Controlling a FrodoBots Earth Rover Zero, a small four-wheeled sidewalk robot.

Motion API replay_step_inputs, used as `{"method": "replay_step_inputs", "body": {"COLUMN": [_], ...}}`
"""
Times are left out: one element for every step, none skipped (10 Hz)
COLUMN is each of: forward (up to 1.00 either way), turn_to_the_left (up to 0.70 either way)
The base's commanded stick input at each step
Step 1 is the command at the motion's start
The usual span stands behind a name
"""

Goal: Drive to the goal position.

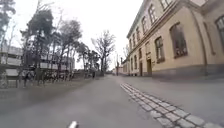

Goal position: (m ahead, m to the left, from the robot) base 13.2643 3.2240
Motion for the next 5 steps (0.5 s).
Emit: {"method": "replay_step_inputs", "body": {"forward": [1.00, 1.00, 1.00, 1.00, 1.00], "turn_to_the_left": [0.01, 0.01, 0.01, 0.01, 0.01]}}
